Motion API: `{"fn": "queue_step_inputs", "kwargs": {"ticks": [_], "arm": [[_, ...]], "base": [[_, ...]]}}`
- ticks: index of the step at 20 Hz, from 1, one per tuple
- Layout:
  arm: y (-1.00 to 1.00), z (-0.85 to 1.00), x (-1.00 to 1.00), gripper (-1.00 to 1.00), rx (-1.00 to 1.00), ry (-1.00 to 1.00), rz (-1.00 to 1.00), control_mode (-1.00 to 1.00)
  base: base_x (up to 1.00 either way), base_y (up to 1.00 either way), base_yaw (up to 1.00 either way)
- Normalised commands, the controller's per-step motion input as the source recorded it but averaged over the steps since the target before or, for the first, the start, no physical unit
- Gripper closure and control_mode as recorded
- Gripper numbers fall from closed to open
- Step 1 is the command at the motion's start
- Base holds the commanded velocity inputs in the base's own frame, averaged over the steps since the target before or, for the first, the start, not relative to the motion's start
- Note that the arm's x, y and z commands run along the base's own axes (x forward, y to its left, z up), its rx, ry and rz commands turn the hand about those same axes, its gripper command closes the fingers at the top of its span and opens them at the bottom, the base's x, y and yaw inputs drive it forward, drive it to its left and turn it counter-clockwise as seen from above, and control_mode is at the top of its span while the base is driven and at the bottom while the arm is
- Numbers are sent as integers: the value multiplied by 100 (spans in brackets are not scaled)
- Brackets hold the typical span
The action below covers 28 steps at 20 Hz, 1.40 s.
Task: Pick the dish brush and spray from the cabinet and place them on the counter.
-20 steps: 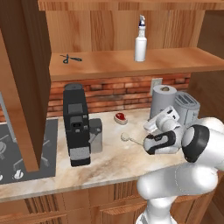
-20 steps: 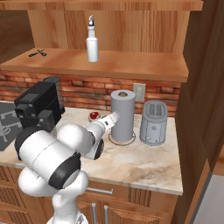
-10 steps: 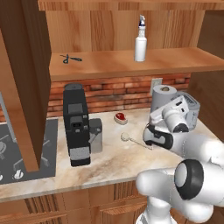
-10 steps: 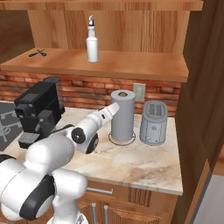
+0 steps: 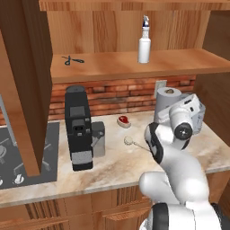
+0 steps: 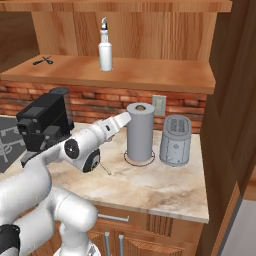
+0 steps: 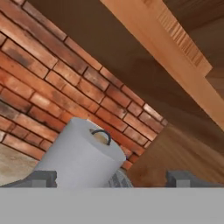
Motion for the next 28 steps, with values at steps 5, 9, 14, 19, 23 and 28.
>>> {"fn": "queue_step_inputs", "kwargs": {"ticks": [5,9,14,19,23,28], "arm": [[-5,29,-44,-100,-5,15,-8,-100],[-6,34,-44,-100,-5,17,-7,-100],[-5,33,-47,-100,-3,15,-6,-100],[-3,27,-47,-100,-1,12,-4,-100],[0,29,-42,-100,0,6,0,-100],[0,31,-46,-100,8,0,0,-100]], "base": [[0,0,0],[0,0,0],[0,0,0],[0,0,0],[0,0,0],[0,0,0]]}}
